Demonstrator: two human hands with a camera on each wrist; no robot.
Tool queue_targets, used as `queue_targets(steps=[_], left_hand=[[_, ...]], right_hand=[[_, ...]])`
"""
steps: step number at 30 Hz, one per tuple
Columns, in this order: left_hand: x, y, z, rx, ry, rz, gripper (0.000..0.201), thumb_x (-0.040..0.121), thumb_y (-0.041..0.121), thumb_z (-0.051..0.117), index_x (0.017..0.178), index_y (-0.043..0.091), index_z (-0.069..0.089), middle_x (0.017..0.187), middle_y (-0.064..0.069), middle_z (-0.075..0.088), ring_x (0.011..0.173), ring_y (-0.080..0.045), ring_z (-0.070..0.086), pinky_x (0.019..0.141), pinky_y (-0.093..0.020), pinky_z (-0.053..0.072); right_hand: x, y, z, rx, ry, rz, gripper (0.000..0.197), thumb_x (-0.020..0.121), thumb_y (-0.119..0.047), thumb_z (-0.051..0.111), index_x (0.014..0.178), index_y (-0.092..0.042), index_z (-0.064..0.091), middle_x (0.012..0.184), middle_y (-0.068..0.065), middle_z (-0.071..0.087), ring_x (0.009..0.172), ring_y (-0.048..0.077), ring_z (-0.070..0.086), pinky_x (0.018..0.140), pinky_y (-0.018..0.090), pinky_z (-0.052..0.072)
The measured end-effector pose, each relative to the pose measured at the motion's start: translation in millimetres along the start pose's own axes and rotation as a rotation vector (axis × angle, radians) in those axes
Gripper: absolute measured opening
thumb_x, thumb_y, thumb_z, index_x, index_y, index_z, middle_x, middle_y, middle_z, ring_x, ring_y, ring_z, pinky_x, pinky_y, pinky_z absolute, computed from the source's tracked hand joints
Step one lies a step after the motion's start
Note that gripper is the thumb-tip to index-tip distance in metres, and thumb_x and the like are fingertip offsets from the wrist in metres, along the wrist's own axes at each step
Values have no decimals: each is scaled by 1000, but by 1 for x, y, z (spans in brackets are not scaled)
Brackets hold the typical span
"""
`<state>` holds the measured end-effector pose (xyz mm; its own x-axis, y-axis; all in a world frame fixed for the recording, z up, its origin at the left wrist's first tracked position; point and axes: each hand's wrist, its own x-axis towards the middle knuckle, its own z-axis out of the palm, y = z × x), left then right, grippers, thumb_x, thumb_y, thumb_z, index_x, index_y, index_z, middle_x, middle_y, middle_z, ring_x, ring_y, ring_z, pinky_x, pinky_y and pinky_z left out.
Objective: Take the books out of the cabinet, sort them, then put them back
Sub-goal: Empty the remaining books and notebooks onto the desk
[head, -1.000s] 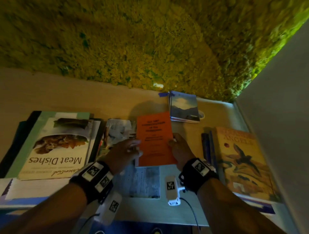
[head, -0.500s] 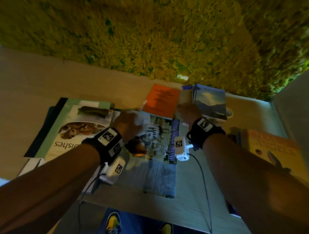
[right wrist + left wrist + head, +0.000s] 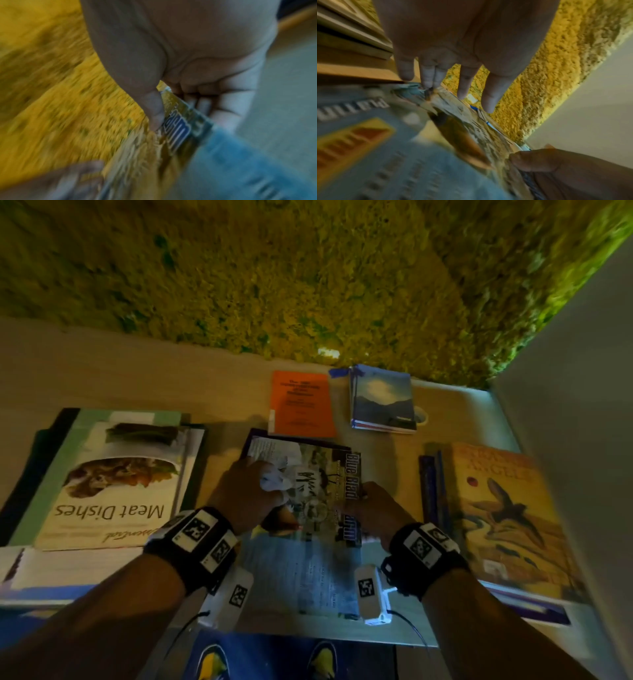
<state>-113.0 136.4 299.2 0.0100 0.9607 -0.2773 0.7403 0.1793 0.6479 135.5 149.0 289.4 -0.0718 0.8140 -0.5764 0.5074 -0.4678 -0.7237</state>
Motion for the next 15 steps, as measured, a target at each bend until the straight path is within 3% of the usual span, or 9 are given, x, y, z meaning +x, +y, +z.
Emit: queue_targets(steps=[2, 5, 8, 12, 15], left_hand=[[-2, 0, 3, -3, -20, 39, 51, 69, 49, 75, 115, 31, 66, 123, 3, 58, 114, -21, 57, 96, -44, 50], [-3, -7, 8, -5, 6, 64, 47, 62, 56, 64, 106, 38, 65, 116, 8, 57, 112, -15, 55, 94, -39, 49], [-5, -11, 16, 45, 21, 105, 44, 66, 52, 63, 107, 35, 66, 116, 7, 55, 112, -14, 52, 91, -31, 43], [-7, -6, 14, -3, 47, 52, 43, 77, 41, 73, 117, 29, 62, 120, 2, 54, 119, -22, 49, 97, -40, 44], [-18, 13, 9, -24, 117, 126, 51, 79, 53, 64, 123, 28, 60, 125, 2, 55, 120, -19, 49, 97, -31, 43]], right_hand=[[-9, 4, -7, 134, 29, 27, 8, 96, -13, 69, 92, -16, 63, 88, 8, 70, 75, 24, 66, 72, 38, 57], [-13, 11, -10, 275, 74, 67, 7, 102, -17, 59, 100, -23, 63, 91, 5, 70, 75, 21, 67, 65, 32, 55], [-16, 15, -12, 353, 100, 77, 11, 102, -24, 58, 99, -26, 68, 107, 11, 73, 91, 29, 67, 78, 42, 52], [-26, 0, -16, 459, 100, -17, 22, 101, -19, 58, 117, -4, 59, 112, 23, 67, 98, 33, 62, 85, 47, 44], [-38, -31, -26, 495, 125, -205, 35, 93, -18, 65, 116, 6, 57, 125, 34, 62, 116, 47, 63, 103, 61, 48]])
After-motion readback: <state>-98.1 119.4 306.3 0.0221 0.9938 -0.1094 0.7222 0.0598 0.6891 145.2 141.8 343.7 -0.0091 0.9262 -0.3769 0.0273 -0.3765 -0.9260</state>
